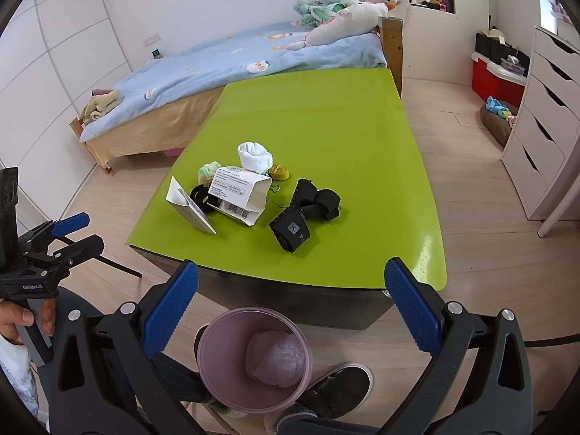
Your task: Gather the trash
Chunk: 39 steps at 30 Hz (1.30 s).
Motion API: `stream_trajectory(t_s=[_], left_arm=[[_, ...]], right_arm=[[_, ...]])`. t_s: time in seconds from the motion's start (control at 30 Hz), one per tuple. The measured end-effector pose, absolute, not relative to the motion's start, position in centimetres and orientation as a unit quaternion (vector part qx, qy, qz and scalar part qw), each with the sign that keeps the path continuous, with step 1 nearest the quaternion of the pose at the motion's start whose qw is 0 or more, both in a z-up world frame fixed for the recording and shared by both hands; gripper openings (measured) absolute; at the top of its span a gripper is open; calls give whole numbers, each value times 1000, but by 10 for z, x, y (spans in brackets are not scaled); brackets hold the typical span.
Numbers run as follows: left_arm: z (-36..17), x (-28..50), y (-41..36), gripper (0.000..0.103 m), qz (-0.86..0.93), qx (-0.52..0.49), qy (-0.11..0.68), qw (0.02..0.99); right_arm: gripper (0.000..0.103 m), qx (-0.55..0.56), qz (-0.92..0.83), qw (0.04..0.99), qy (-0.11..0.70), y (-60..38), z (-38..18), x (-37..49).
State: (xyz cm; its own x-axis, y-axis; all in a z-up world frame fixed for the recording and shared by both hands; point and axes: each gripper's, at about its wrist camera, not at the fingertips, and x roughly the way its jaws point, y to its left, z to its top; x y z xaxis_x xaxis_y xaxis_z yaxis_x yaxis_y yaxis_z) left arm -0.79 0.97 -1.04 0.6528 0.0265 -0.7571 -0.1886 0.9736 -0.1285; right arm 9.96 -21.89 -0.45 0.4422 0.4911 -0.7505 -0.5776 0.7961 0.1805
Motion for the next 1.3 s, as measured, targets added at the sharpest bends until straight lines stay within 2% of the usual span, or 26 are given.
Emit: stream_trajectory(t_s=[0.63, 1.07, 1.2, 1.27, 1.3], left_arm=[[-12, -8, 6, 98, 60, -92, 415, 903], [-12, -8, 8, 98, 61, -100, 411, 904], [-13, -8, 9, 98, 61, -103, 410, 904], [-12, -8, 10, 98, 61, -104, 409, 904], [-12, -9, 10, 98, 62, -105, 409, 904]], right_arm=[[100, -55, 297, 844, 444, -209, -8, 116], [100, -65, 221, 798, 557, -160, -43, 200], [100, -34, 215, 775, 593, -152, -59, 219], [98, -28, 213, 767, 605, -148, -67, 223], [87, -25, 213, 763, 609, -147, -70, 225]])
